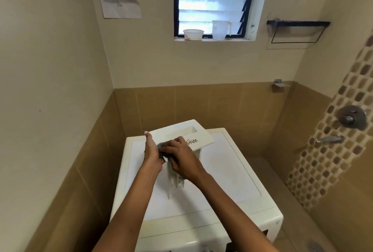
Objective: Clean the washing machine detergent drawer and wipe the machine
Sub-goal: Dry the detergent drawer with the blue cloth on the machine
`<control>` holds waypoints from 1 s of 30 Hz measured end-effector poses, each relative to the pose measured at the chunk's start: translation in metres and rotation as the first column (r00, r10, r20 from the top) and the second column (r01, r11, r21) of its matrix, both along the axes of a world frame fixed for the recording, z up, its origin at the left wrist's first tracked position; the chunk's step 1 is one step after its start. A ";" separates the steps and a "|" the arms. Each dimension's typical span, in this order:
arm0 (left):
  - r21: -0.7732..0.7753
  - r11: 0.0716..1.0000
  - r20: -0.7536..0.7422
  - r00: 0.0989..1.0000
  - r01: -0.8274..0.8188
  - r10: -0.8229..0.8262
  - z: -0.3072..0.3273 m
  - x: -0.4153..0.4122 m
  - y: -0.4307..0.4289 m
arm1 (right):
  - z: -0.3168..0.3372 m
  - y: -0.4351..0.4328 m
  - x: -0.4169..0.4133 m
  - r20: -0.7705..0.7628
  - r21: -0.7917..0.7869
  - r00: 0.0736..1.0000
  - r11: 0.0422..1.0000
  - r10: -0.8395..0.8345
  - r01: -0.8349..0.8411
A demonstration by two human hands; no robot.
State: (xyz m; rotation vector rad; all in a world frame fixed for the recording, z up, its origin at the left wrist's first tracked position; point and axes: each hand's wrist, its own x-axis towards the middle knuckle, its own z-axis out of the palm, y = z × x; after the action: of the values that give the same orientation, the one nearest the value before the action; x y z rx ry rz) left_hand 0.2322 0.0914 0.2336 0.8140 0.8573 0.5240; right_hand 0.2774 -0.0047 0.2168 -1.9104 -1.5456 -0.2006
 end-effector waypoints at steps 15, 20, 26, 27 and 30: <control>0.202 0.979 -0.189 0.982 0.038 0.000 0.002 -0.001 -0.012 | -0.009 -0.029 0.054 -0.105 0.030 0.887 0.890 -0.449 0.454; 0.079 0.996 -0.138 0.990 0.031 -0.020 0.001 0.000 -0.004 | -0.004 -0.002 -0.009 0.010 0.012 0.998 0.998 -0.066 0.066; 0.073 0.995 -0.057 0.997 0.062 -0.058 0.004 -0.012 -0.002 | 0.001 -0.002 0.028 -0.071 -0.027 0.989 0.991 -0.131 0.130; 0.111 0.991 -0.090 0.994 0.075 -0.065 0.004 -0.015 -0.005 | 0.002 -0.004 0.039 -0.102 -0.024 0.976 0.982 -0.191 0.190; 0.254 0.959 -0.150 0.985 0.125 -0.089 -0.004 -0.021 -0.005 | 0.003 -0.008 0.066 -0.148 -0.067 0.920 0.932 -0.363 0.356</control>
State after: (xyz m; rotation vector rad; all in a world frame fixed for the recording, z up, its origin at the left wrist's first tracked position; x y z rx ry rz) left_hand 0.2108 0.0864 0.2299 1.1445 0.8749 0.4954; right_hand 0.3434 -0.0131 0.2199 -2.1757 -1.0929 -0.1735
